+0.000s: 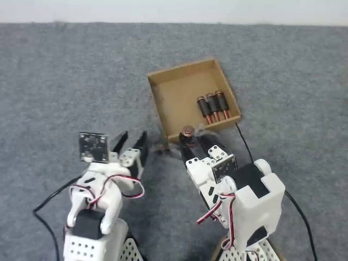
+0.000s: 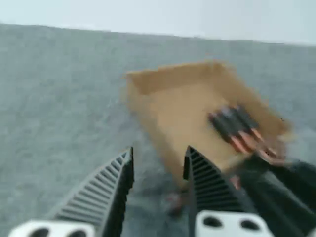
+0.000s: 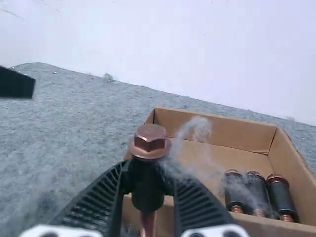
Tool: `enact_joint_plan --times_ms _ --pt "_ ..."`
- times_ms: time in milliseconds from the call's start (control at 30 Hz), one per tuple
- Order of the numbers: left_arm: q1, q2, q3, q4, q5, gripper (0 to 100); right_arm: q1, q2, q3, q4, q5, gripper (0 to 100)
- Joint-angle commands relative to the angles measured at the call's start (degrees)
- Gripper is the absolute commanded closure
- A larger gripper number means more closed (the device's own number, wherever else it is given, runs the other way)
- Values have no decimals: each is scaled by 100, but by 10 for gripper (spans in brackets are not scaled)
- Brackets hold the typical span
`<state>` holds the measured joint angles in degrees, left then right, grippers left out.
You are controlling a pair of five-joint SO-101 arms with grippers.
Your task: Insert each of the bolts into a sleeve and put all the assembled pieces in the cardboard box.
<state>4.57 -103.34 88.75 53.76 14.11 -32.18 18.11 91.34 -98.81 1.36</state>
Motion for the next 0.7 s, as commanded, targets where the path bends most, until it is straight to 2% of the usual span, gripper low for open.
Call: enact_joint_plan --times_ms 0,200,300,467,667 --pt "-844 -114 75 44 246 841 198 -347 -35 -119 114 992" --pt "-1231 -123 523 26 334 841 470 -347 -193 -171 114 992" --pt "-1433 -105 796 -290 325 848 602 -347 -457 -171 114 992" --pt "-1714 -105 778 -343 316 991 945 -347 -949 -163 114 992" --pt "-1697 -105 778 246 -237 990 1332 -356 -1618 -110 123 992"
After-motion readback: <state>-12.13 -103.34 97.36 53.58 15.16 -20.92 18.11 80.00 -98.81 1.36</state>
